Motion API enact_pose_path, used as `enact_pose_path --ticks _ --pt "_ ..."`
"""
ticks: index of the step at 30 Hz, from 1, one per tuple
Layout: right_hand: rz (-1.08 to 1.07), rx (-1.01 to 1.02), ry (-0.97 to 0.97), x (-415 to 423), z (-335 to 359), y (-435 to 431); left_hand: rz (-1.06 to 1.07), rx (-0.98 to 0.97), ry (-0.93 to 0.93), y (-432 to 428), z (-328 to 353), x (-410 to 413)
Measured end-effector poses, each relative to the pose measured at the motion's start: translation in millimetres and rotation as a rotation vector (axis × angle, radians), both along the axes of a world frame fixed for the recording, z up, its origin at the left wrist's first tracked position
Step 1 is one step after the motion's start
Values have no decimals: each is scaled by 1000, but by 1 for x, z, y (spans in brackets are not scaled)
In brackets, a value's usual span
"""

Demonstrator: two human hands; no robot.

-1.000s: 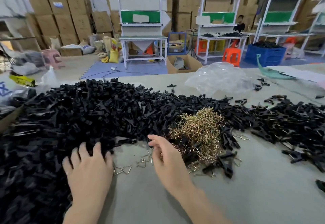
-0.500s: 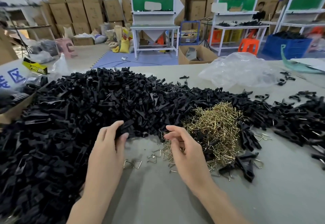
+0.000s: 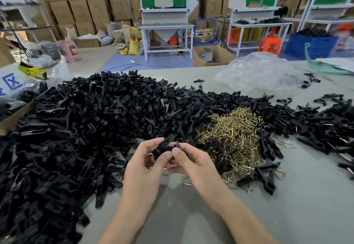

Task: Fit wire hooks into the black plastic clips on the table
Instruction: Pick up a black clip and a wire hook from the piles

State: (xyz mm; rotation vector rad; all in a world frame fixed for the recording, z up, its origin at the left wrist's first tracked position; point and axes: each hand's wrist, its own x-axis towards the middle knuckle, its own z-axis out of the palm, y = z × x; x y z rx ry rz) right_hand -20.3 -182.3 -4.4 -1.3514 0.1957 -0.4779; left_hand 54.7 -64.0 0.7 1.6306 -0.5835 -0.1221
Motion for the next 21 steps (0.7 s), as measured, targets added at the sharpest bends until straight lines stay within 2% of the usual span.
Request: enact_pose_path --ticks 4,8,11,17,21 --pt "-9 39 -1 2 -2 0 -28 -44 64 0 -2 3" --pt "-93 156 -2 5 -4 -5 -95 -194 243 0 -4 11" --pt "-208 273 -17 3 -1 -14 17 -247 306 4 -7 25" --pt "-178 382 -61 0 2 -19 374 -74 -39 31 -5 50" --pt "-120 380 -54 1 2 -16 267 -52 -69 24 -1 39"
